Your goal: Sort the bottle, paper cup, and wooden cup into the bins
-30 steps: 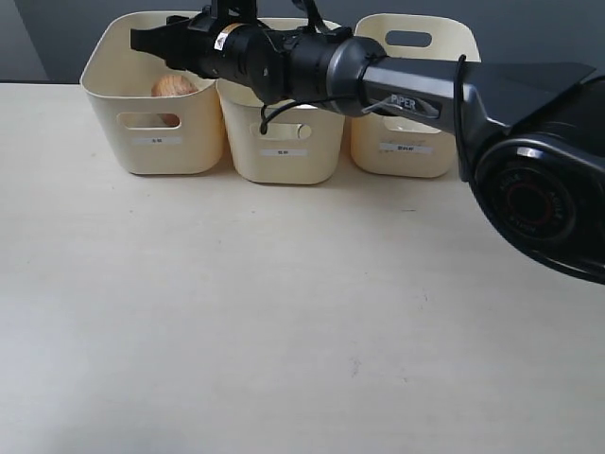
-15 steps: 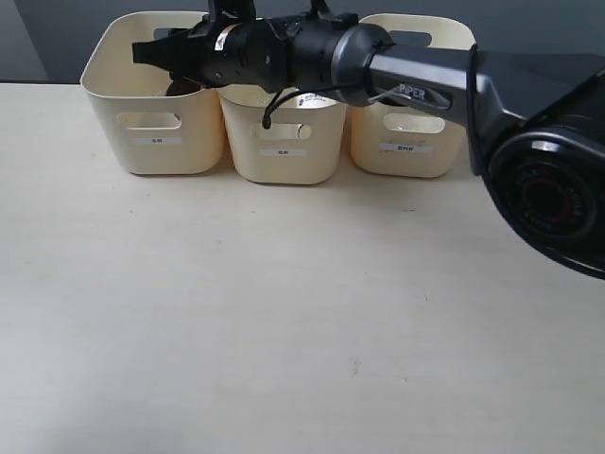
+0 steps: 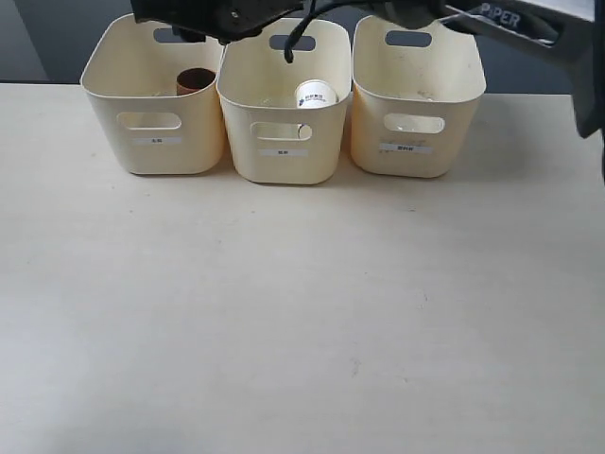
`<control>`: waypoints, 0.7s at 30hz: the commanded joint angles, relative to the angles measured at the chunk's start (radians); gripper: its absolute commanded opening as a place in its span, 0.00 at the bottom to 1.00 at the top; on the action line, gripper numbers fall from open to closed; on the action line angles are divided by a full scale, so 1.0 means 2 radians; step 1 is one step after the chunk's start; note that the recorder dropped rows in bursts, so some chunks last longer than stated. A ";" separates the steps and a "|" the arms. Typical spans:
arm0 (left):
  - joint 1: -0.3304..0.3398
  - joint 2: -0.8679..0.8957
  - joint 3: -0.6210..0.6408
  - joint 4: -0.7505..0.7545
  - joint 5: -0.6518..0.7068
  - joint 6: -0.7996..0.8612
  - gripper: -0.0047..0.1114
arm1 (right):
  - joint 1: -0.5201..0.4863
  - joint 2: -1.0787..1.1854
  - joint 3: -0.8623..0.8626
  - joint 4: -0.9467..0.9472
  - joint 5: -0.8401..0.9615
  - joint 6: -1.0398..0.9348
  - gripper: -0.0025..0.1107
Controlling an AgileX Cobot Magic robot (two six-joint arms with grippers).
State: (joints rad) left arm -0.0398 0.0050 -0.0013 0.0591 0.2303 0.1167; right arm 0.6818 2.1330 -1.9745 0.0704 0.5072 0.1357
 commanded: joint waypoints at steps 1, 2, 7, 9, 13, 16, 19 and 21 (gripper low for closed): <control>-0.002 -0.002 0.001 0.003 -0.002 -0.001 0.04 | -0.003 -0.025 -0.002 -0.011 0.054 -0.003 0.39; -0.002 -0.002 0.001 0.003 -0.002 -0.001 0.04 | -0.003 -0.030 -0.002 -0.011 0.063 -0.003 0.39; -0.002 -0.002 0.001 0.003 -0.003 -0.001 0.04 | -0.003 -0.061 -0.002 -0.035 0.112 -0.001 0.39; -0.002 -0.002 0.001 0.003 -0.003 -0.001 0.04 | -0.003 -0.076 -0.002 -0.046 0.138 -0.001 0.39; -0.002 -0.002 0.001 0.003 -0.003 -0.001 0.04 | -0.003 -0.107 -0.002 -0.062 0.191 0.000 0.39; -0.002 -0.002 0.001 0.003 -0.003 -0.001 0.04 | -0.003 -0.131 -0.001 -0.078 0.226 0.012 0.39; -0.002 -0.002 0.001 0.003 -0.003 -0.001 0.04 | -0.003 -0.154 -0.001 -0.092 0.258 0.020 0.39; -0.002 -0.002 0.001 0.003 -0.003 -0.001 0.04 | -0.003 -0.172 -0.001 -0.103 0.283 0.026 0.39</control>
State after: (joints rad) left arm -0.0398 0.0050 -0.0013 0.0591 0.2303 0.1167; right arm 0.6818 1.8370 -1.9745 -0.0969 1.0135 0.1713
